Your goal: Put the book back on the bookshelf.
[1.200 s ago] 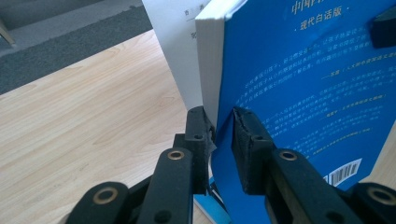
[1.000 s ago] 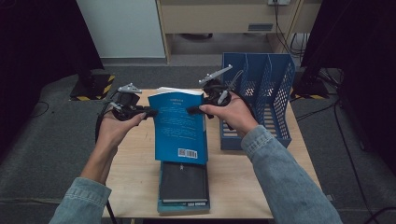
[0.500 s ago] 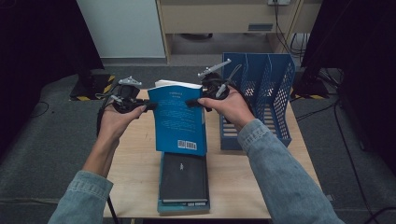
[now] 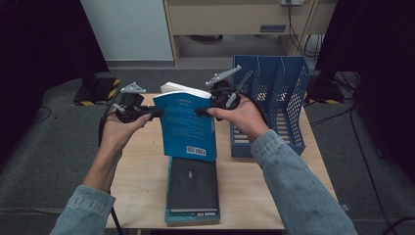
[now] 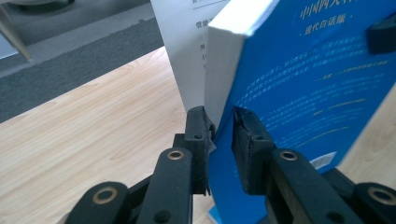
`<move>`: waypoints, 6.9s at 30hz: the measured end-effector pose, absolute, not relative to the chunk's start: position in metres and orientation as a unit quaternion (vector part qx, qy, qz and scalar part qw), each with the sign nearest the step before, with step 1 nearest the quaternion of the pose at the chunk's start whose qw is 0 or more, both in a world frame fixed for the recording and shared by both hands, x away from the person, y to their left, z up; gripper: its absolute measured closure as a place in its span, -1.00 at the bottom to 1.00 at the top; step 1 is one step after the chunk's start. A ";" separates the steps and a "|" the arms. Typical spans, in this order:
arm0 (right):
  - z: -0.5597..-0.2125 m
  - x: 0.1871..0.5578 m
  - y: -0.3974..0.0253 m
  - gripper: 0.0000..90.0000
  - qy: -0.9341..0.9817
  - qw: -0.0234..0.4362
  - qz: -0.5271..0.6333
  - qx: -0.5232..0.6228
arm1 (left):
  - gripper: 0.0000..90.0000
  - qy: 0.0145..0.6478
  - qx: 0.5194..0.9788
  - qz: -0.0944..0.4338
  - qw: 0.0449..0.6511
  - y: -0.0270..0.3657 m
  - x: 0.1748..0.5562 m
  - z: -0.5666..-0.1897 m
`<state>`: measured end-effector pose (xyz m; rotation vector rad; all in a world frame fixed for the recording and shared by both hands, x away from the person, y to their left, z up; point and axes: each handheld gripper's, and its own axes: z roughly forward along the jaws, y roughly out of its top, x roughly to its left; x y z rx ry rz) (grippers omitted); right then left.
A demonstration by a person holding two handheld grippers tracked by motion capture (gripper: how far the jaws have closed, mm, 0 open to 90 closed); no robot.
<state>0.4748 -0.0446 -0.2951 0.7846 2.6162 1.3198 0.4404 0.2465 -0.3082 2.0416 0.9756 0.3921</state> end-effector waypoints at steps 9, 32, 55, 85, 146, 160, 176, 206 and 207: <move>-0.285 0.446 -0.039 0.28 0.880 0.070 0.410 0.229 | 0.69 0.379 0.809 0.165 0.417 0.249 0.417 -0.308; -0.281 0.458 -0.024 0.26 0.892 0.050 0.398 0.208 | 0.70 0.371 0.810 0.164 0.423 0.246 0.408 -0.306; -0.281 0.466 -0.027 0.32 0.885 0.023 0.402 0.233 | -0.54 0.472 0.753 0.182 0.420 0.279 0.392 -0.409; -0.263 0.478 -0.034 0.34 0.824 0.020 0.427 0.371 | -0.84 0.553 0.756 0.145 0.318 0.330 0.400 -0.511; -0.240 0.460 -0.193 0.33 0.673 0.143 0.476 0.548 | -0.96 0.535 0.782 0.159 0.279 0.311 0.396 -0.525; -0.252 0.473 -0.199 0.33 0.640 0.175 0.470 0.582 | -0.99 0.519 0.795 0.170 0.264 0.303 0.394 -0.526; -0.259 0.474 -0.195 0.33 0.633 0.188 0.470 0.586 | -1.00 0.516 0.795 0.172 0.268 0.302 0.397 -0.527; -0.264 0.490 -0.180 0.33 0.634 0.191 0.462 0.590 | -1.00 0.513 0.797 0.171 0.268 0.302 0.397 -0.527; -0.264 0.491 -0.179 0.33 0.633 0.194 0.463 0.590 | -1.00 0.513 0.798 0.170 0.268 0.302 0.397 -0.527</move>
